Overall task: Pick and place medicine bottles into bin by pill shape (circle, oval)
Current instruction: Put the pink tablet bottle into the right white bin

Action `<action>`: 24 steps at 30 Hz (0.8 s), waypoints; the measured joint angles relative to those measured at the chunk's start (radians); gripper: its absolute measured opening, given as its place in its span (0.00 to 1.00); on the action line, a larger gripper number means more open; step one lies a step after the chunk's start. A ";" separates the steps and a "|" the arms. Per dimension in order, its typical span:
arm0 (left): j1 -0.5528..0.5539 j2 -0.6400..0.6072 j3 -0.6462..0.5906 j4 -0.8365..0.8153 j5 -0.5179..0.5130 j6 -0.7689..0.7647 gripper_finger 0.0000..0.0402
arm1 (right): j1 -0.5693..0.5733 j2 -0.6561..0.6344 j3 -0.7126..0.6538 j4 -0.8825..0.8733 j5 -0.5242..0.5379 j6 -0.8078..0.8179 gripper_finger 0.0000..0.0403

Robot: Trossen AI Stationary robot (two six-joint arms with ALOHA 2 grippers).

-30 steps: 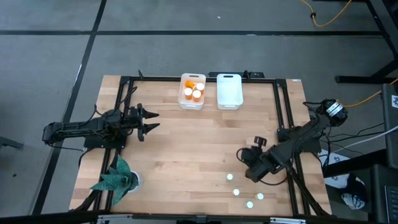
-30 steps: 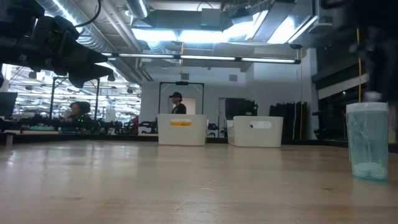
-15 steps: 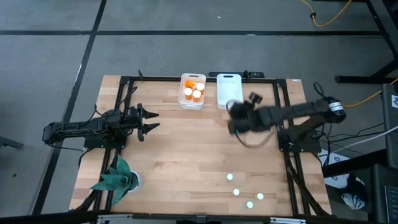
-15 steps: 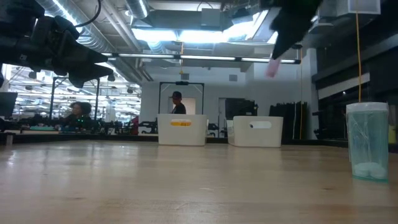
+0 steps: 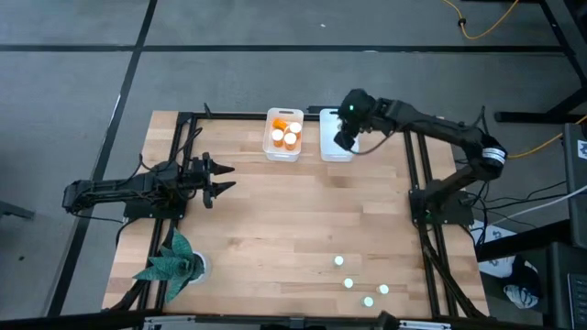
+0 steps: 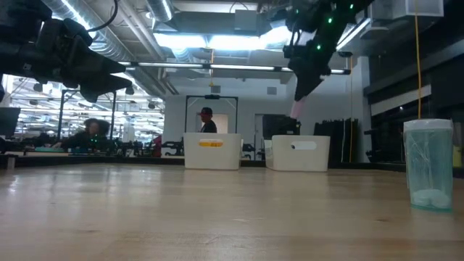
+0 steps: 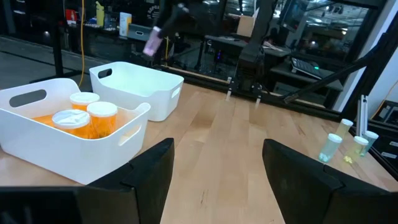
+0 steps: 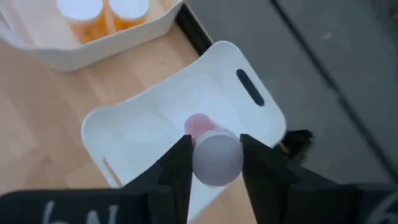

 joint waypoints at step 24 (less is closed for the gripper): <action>0.000 0.000 0.000 0.000 0.000 0.000 0.59 | -0.171 0.497 0.312 -0.079 -0.154 -0.074 0.30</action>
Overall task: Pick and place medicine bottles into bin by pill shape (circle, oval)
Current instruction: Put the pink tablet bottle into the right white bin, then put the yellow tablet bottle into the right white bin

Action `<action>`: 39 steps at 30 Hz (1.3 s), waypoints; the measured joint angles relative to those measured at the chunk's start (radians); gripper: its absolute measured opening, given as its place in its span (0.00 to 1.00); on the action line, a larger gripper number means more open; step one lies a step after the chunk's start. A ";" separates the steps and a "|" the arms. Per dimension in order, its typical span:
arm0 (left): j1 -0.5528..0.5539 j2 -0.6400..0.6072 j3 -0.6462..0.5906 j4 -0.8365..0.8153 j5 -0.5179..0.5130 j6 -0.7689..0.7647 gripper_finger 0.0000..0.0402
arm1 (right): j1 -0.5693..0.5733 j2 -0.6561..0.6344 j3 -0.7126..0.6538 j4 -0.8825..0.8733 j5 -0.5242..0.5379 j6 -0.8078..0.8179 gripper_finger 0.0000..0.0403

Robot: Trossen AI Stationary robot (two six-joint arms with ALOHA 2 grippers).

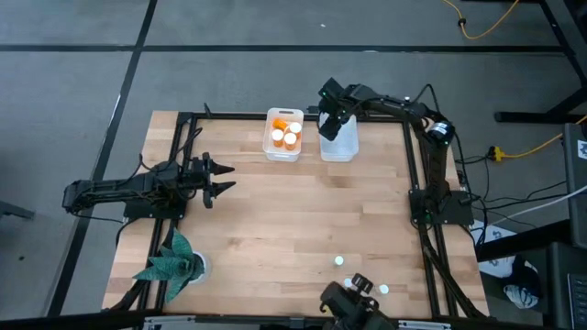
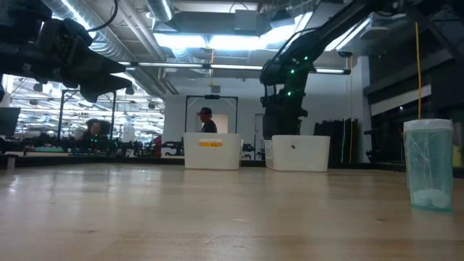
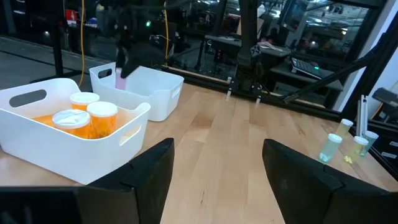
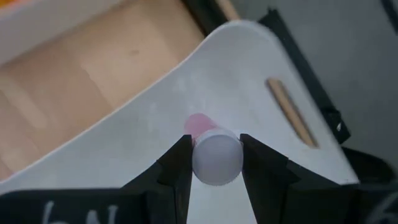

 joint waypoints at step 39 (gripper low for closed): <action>0.000 0.000 0.000 0.000 0.000 0.000 0.59 | 0.010 0.022 0.281 -0.263 0.028 0.120 0.52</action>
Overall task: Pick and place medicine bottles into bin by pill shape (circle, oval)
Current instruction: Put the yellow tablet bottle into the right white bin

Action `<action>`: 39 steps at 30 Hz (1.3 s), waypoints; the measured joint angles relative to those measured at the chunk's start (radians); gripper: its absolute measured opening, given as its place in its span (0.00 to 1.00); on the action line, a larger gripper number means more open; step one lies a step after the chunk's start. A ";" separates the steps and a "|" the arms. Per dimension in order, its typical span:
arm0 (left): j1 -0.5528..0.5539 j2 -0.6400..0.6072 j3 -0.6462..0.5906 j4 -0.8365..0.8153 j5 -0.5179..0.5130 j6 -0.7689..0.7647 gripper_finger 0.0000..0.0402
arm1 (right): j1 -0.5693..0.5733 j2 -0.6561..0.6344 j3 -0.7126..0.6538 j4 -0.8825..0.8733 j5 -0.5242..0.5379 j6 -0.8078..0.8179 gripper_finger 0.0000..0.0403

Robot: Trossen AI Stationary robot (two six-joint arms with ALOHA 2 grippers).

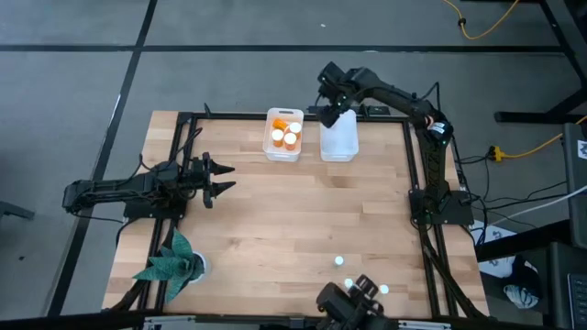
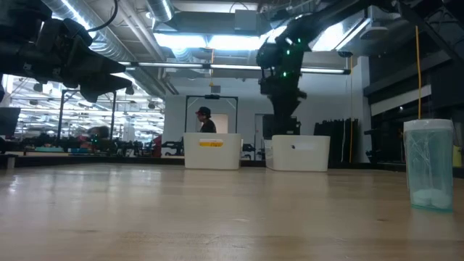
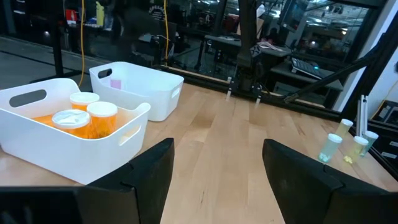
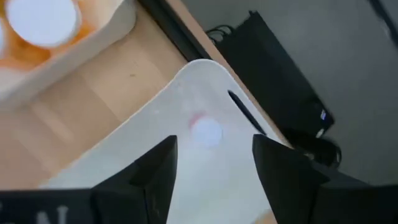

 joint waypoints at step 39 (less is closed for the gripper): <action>0.000 0.000 0.000 0.000 0.000 0.000 0.59 | 0.713 -0.008 0.105 -0.512 0.096 0.249 0.52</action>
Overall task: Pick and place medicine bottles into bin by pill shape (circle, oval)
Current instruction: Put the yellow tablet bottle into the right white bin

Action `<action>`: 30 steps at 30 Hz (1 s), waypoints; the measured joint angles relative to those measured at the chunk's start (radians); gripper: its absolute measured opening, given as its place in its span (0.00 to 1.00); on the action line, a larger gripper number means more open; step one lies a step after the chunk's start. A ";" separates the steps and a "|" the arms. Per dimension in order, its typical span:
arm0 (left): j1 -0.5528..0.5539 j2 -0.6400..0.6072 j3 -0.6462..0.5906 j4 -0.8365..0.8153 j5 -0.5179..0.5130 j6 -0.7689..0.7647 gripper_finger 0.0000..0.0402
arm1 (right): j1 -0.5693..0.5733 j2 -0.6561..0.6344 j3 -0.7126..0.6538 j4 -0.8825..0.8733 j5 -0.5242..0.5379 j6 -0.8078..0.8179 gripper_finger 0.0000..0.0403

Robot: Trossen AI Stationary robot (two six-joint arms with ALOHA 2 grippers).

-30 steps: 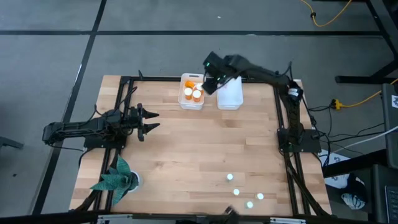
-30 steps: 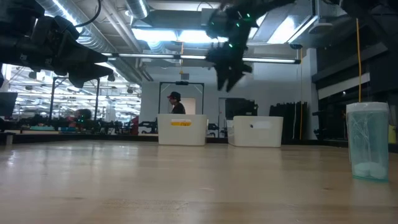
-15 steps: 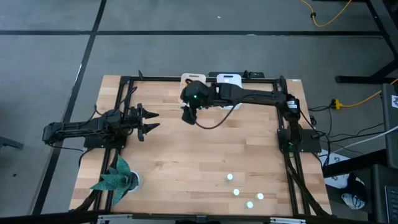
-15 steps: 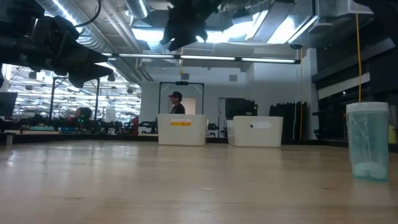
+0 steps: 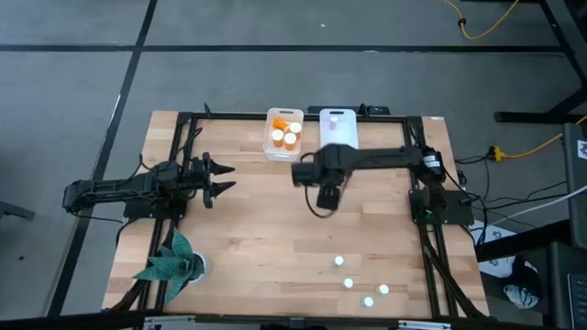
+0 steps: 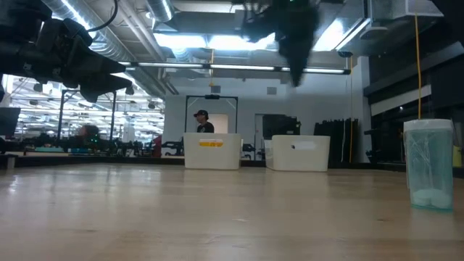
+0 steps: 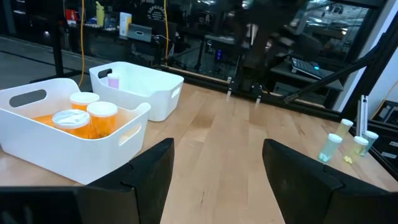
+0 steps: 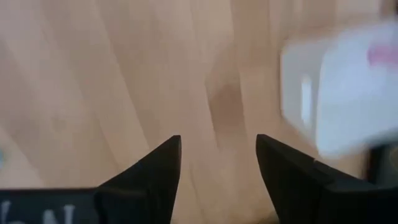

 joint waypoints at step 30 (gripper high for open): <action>0.000 0.000 0.000 0.008 0.000 0.000 0.59 | 0.845 -0.624 -0.838 0.342 -0.242 0.940 0.52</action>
